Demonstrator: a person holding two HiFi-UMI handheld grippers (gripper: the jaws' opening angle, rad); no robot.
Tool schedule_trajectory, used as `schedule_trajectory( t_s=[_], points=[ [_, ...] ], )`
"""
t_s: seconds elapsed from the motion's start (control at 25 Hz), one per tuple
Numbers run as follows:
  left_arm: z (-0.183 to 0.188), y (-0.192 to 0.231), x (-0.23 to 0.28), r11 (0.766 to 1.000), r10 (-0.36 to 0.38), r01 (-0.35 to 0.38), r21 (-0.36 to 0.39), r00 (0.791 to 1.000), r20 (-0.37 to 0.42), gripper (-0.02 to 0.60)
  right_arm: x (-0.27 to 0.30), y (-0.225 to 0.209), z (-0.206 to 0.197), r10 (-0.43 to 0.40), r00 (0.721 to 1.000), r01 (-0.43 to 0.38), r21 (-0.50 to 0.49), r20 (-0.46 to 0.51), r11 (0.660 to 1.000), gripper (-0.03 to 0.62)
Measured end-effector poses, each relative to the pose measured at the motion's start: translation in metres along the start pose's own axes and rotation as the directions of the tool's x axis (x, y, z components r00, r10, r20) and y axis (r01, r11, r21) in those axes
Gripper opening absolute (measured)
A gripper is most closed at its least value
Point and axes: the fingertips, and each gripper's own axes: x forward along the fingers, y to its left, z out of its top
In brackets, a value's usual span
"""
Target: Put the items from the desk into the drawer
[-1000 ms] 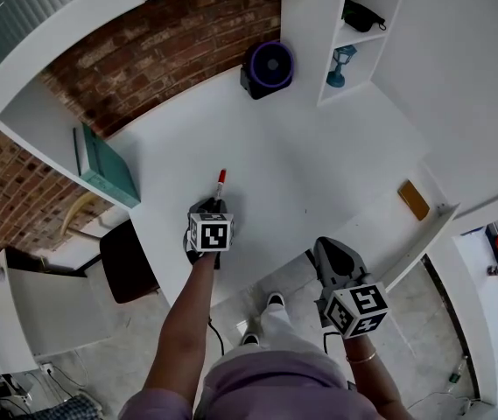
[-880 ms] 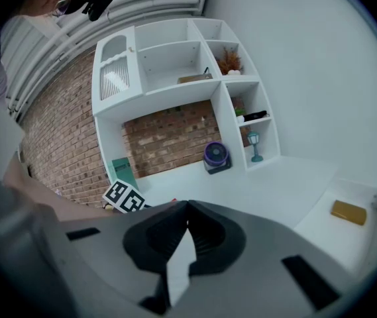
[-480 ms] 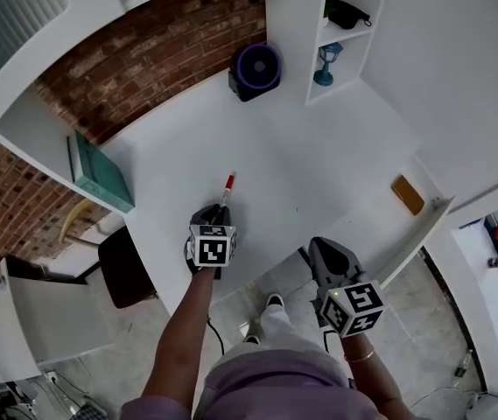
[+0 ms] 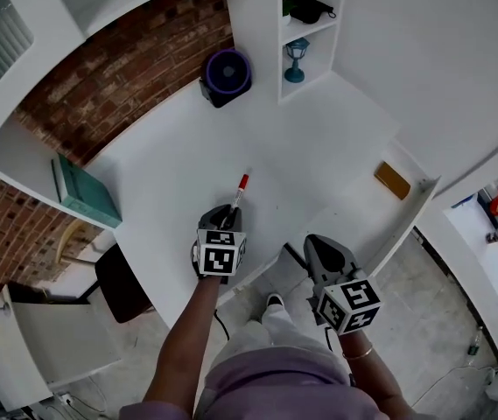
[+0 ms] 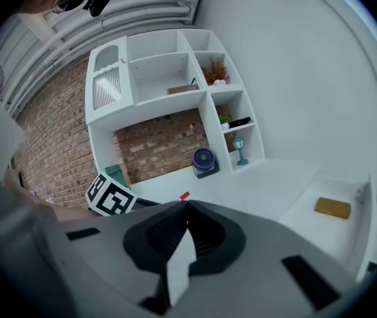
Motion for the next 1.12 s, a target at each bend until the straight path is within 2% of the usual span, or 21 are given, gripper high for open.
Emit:
schedule_trajectory(
  t_s=[0.2, 0.4, 0.68, 1.12],
  points=[
    [0.023, -0.035, 0.006, 0.994, -0.083, 0.08, 0.077, 0.996, 0.038, 0.066, -0.02, -0.009, -0.001, -0.076, 0.997, 0.076, 0.018, 0.022, 0.997, 0.005],
    [0.036, -0.072, 0.009, 0.974, -0.172, 0.164, 0.159, 0.984, 0.037, 0.066, -0.046, -0.014, 0.0, -0.164, 0.985, 0.162, 0.038, 0.052, 0.986, 0.005],
    [0.045, -0.125, 0.013, 0.927, -0.295, 0.28, 0.251, 0.955, 0.024, 0.066, -0.085, -0.025, -0.01, -0.307, 0.949, 0.301, 0.088, 0.068, 0.95, 0.005],
    [0.045, -0.198, 0.024, 0.846, -0.428, 0.412, 0.339, 0.903, -0.031, 0.066, -0.133, -0.053, -0.021, -0.488, 0.869, 0.471, 0.168, 0.081, 0.866, 0.005]
  ],
)
